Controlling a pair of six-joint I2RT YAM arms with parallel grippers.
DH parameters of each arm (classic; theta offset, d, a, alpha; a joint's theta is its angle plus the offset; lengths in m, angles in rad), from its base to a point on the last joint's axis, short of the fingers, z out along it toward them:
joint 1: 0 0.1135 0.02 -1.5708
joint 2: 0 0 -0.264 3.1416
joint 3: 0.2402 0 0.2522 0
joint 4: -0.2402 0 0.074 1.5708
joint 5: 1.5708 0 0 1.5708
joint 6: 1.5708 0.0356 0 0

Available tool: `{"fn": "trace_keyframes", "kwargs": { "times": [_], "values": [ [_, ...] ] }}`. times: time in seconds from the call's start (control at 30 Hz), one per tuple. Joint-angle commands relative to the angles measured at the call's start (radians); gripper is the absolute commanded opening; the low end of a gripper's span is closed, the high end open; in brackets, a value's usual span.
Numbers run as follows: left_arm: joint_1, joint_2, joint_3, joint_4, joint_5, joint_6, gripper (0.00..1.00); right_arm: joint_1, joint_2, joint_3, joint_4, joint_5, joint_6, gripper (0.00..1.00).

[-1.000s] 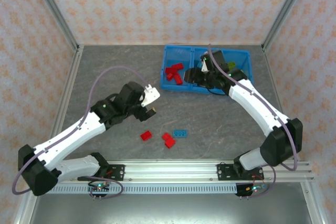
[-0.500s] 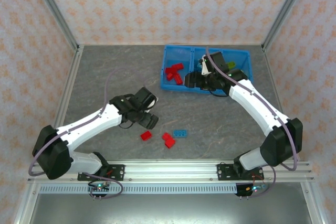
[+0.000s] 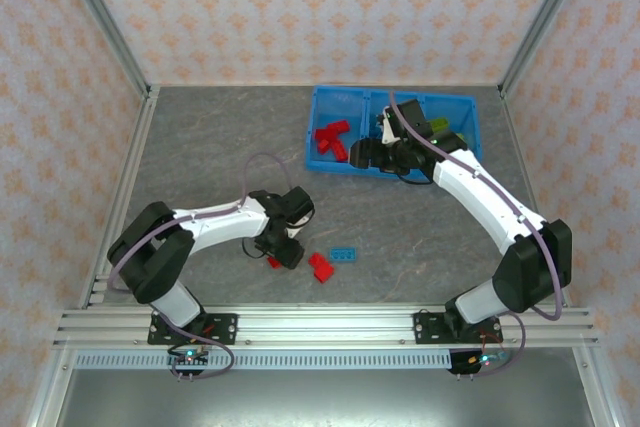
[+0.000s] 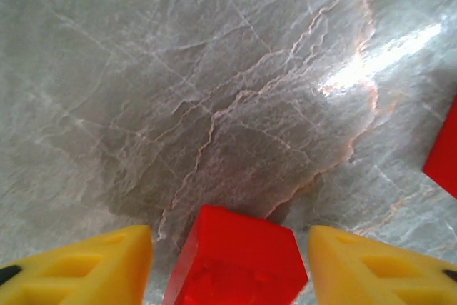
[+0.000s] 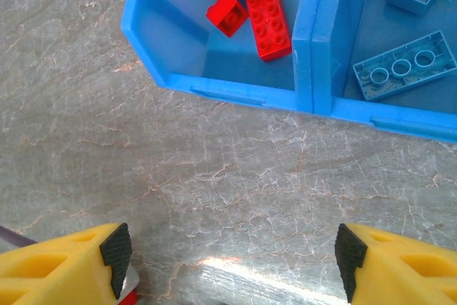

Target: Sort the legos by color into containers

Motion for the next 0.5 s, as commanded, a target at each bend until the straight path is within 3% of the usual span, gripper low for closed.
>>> {"fn": "trace_keyframes", "kwargs": {
  "times": [0.0,0.13,0.2,0.3,0.4,0.47],
  "values": [
    [-0.006,0.023,-0.016,0.017,0.008,0.005,0.51,-0.001,-0.032,-0.004,-0.02,0.014,0.02,0.77],
    [-0.006,0.02,-0.021,0.025,-0.001,0.001,0.31,-0.002,-0.037,-0.007,-0.035,0.001,0.034,0.78],
    [-0.005,0.001,-0.024,0.027,-0.012,-0.004,0.28,-0.002,-0.047,-0.026,-0.037,-0.03,0.045,0.78],
    [-0.006,-0.054,-0.024,0.045,-0.025,-0.009,0.18,0.004,-0.076,-0.118,0.012,-0.158,0.068,0.78],
    [-0.004,-0.12,0.017,0.056,-0.053,-0.007,0.18,0.038,-0.113,-0.211,0.081,-0.29,0.091,0.78],
    [0.001,-0.148,0.078,0.064,-0.082,0.01,0.17,0.08,-0.144,-0.245,0.106,-0.298,0.098,0.78]
  ]
}}
